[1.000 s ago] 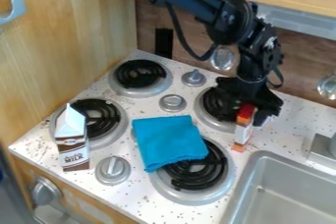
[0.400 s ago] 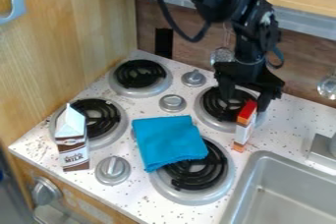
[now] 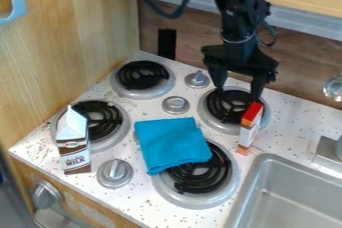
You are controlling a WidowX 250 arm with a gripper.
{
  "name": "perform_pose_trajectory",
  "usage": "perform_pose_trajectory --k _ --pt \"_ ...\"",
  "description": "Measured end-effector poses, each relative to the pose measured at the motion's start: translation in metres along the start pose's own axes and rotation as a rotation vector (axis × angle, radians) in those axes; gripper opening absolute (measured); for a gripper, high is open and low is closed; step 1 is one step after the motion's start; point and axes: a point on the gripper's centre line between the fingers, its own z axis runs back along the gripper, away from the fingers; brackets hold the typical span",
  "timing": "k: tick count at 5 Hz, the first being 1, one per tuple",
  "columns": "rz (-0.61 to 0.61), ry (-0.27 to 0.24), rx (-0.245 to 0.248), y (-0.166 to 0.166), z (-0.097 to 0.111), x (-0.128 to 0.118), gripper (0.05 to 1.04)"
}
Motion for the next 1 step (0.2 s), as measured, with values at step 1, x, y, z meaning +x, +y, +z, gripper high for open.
perform_pose_trajectory --k 1 --pt "-0.007 0.008 -0.006 0.0037 0.0226 -0.0125 1.001"
